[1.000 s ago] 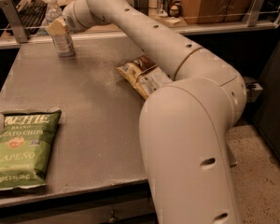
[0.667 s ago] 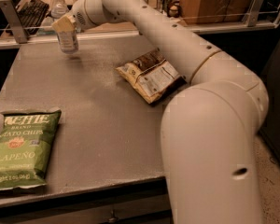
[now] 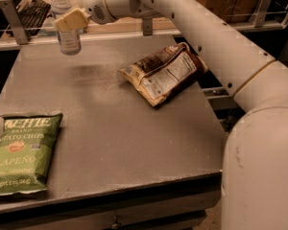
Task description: Move blue plastic bottle near green jalapeno chip bag
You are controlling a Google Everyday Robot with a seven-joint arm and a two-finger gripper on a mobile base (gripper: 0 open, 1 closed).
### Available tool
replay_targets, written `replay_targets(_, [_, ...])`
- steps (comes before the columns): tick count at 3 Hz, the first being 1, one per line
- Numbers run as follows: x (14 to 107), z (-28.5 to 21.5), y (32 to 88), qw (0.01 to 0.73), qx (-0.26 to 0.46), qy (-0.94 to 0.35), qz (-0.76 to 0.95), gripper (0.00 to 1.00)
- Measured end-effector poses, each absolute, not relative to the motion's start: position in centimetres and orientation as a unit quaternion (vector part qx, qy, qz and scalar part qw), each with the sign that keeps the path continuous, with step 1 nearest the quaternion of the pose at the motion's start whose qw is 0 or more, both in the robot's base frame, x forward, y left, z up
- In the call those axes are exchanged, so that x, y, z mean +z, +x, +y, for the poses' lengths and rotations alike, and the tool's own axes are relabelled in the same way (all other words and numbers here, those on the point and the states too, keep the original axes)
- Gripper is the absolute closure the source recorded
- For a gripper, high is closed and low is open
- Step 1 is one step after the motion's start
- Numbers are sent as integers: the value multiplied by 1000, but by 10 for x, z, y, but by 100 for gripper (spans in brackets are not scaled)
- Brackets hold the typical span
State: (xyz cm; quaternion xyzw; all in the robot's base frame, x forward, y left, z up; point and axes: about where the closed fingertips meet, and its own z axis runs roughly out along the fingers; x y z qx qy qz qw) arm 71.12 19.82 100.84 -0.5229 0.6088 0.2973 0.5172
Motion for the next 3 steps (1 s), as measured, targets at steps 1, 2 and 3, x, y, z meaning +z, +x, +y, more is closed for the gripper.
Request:
replay_targets(1, [1025,197,651,497,311,-578,568,100])
replay_targets(2, [1029,203,620,482,321,-605,547,100])
replay_targets(3, [1030,220,598,472,337,-623,525,100])
